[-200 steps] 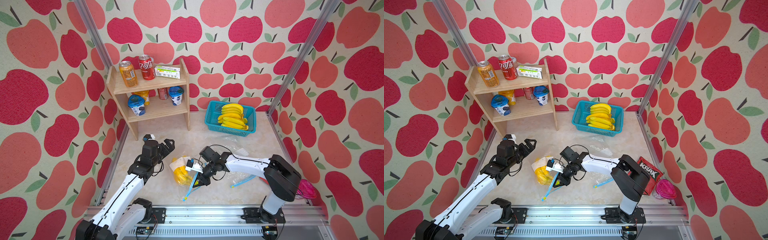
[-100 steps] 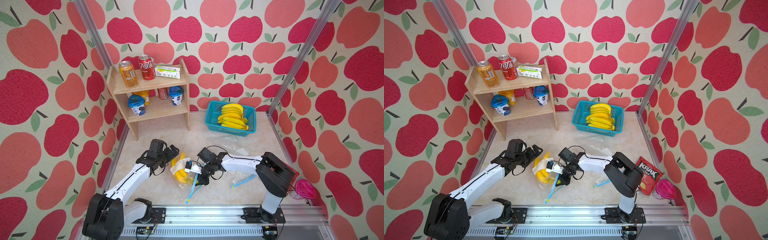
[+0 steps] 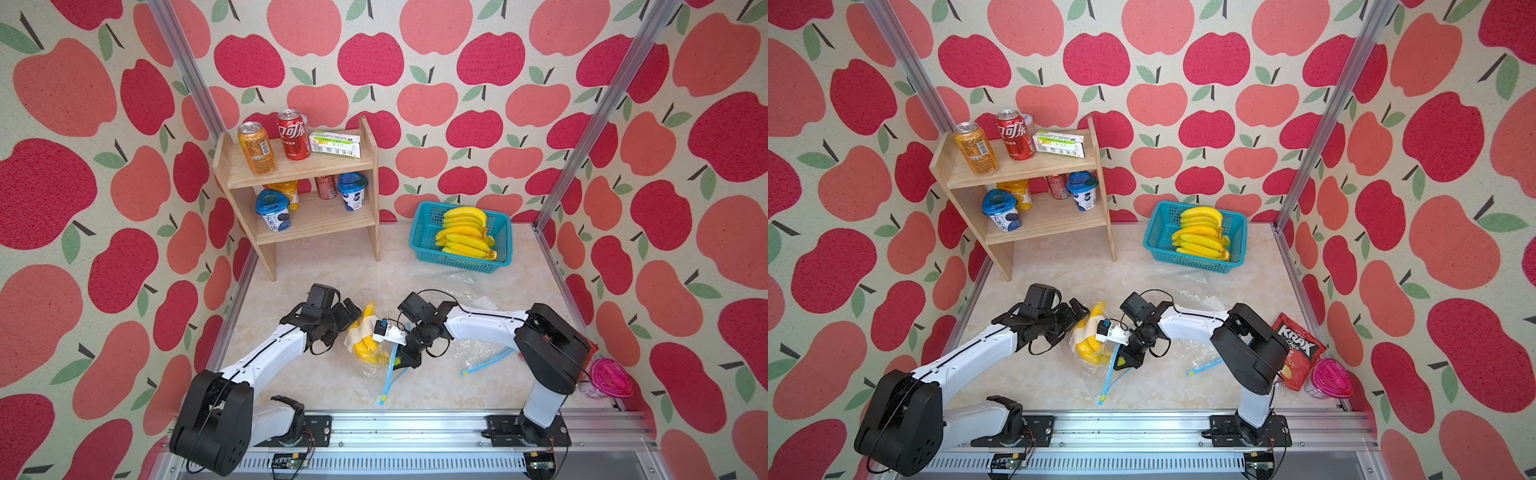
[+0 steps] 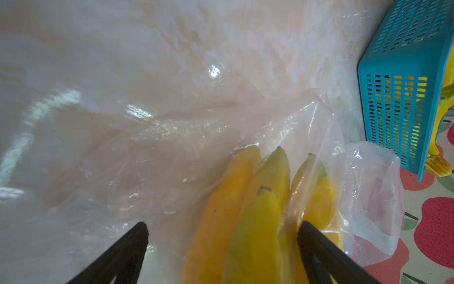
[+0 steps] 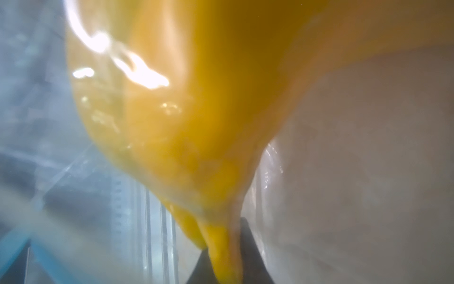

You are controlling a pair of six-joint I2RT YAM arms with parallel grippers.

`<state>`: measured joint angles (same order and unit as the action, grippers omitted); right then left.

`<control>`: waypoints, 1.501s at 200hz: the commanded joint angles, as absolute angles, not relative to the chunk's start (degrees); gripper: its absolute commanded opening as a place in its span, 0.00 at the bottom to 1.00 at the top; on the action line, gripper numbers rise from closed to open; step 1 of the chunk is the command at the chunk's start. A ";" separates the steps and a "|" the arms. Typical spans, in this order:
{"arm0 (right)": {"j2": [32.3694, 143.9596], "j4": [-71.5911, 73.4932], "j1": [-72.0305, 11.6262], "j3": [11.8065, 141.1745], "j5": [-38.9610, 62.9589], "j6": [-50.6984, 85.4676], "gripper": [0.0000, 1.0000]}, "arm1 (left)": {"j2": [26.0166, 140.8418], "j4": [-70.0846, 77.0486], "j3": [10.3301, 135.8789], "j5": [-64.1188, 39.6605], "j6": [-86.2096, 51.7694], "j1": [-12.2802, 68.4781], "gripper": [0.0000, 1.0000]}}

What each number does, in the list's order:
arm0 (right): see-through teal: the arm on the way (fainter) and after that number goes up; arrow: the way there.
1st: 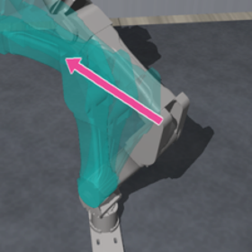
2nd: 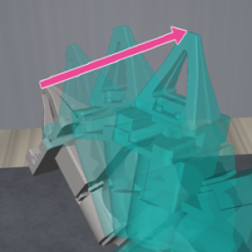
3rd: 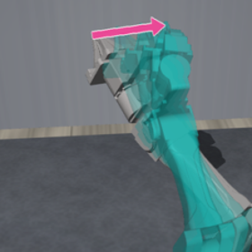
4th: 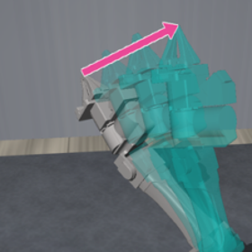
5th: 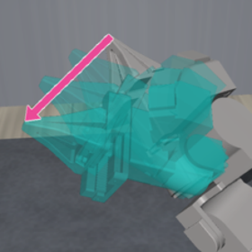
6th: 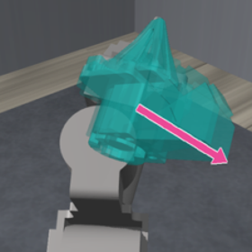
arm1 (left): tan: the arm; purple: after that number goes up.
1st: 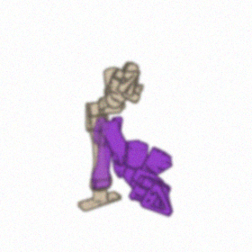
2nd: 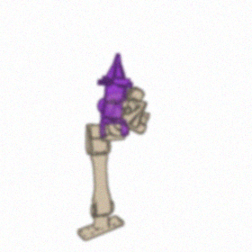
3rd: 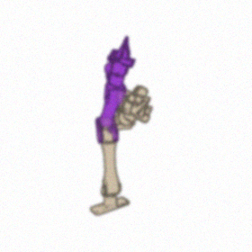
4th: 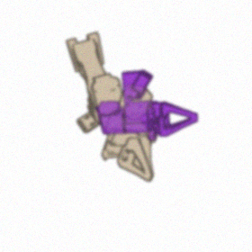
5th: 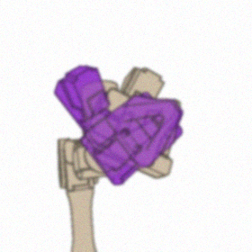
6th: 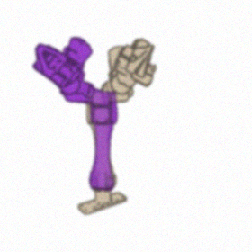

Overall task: Open the zip-top bag and take out the banana
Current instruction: Pick up the banana from the zipper food storage bag, then place the banana in the basket.

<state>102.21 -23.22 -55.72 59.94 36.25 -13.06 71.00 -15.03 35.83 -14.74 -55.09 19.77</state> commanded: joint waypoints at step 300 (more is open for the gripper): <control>59.02 -57.67 -52.04 72.30 43.50 12.36 0.00 | 102.54 -19.25 47.46 9.00 -61.25 29.35 0.97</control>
<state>61.71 -51.94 -52.77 67.37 50.59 10.31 97.58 -5.43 51.05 8.29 -60.55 29.80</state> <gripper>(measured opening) 0.131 0.975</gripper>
